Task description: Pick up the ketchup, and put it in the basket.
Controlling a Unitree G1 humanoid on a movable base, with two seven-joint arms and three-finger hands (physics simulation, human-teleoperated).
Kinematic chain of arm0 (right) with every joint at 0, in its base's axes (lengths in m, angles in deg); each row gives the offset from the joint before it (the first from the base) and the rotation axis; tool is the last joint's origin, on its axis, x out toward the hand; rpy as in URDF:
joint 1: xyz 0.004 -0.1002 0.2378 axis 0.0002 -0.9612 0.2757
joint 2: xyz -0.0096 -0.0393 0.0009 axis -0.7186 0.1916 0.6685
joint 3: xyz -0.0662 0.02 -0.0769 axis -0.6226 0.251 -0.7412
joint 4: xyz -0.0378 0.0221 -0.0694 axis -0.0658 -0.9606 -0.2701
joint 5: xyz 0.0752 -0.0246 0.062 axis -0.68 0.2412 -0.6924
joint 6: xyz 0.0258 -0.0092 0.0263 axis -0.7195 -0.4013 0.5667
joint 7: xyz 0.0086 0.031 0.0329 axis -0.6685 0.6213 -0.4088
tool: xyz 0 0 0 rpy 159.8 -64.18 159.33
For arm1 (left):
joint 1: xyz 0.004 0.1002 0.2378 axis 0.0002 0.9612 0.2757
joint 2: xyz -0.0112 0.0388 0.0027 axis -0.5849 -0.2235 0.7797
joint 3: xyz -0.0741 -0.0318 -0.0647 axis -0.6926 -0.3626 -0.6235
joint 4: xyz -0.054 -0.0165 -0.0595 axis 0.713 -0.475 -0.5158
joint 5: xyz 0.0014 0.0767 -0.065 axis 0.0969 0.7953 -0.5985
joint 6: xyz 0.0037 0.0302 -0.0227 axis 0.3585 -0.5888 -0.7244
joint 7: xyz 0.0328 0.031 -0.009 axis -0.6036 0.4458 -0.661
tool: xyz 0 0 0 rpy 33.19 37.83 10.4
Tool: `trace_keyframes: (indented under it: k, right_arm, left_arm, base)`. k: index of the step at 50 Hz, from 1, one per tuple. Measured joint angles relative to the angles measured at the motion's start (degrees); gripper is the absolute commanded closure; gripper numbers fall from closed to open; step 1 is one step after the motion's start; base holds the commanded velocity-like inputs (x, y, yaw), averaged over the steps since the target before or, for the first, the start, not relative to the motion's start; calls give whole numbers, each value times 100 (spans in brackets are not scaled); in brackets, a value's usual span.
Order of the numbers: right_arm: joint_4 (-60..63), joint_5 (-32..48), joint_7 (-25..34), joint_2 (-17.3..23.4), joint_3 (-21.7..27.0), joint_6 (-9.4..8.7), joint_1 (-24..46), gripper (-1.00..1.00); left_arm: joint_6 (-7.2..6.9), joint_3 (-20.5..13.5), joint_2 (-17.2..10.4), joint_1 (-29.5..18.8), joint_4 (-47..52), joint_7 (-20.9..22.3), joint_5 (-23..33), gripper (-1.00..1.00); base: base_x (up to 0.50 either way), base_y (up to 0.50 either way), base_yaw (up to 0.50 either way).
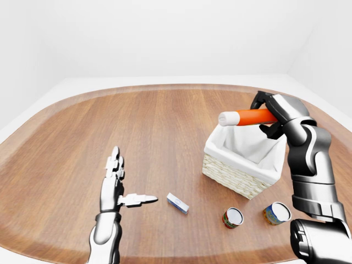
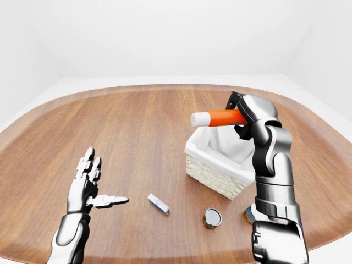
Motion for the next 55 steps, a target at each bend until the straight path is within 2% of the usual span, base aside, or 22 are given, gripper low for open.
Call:
trace_keyframes:
  k: [20, 55]
  right_arm:
    - [-685, -308, -544, 94, -1, 0, -62, 100]
    - [-1515, -597, -1241, -14, -126, 0, -195, 100]
  left_arm:
    - [47, 40, -24, -9, -72, -21, 6, -100]
    - [-44, 4, -5, 66, 116, 26, -30, -100]
  base:
    - [0, 0, 0]
    - [0, 0, 0]
